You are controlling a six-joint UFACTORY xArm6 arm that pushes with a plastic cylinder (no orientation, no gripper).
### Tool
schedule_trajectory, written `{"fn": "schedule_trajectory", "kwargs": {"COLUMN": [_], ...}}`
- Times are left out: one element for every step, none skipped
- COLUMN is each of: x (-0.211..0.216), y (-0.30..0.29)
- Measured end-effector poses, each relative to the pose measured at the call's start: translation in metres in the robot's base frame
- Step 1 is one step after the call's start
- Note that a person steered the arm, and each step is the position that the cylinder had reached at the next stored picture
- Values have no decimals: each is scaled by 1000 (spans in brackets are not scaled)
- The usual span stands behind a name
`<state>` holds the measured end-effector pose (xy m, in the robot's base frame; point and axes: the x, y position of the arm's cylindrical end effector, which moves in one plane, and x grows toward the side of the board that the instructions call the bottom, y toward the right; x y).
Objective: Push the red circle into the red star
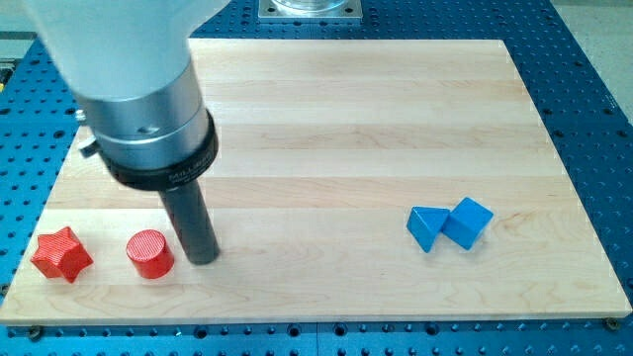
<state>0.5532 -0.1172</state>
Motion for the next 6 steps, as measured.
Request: {"fn": "schedule_trajectory", "kwargs": {"x": [0, 7, 32, 39, 33, 30], "y": [-64, -5, 5, -38, -64, -82]}}
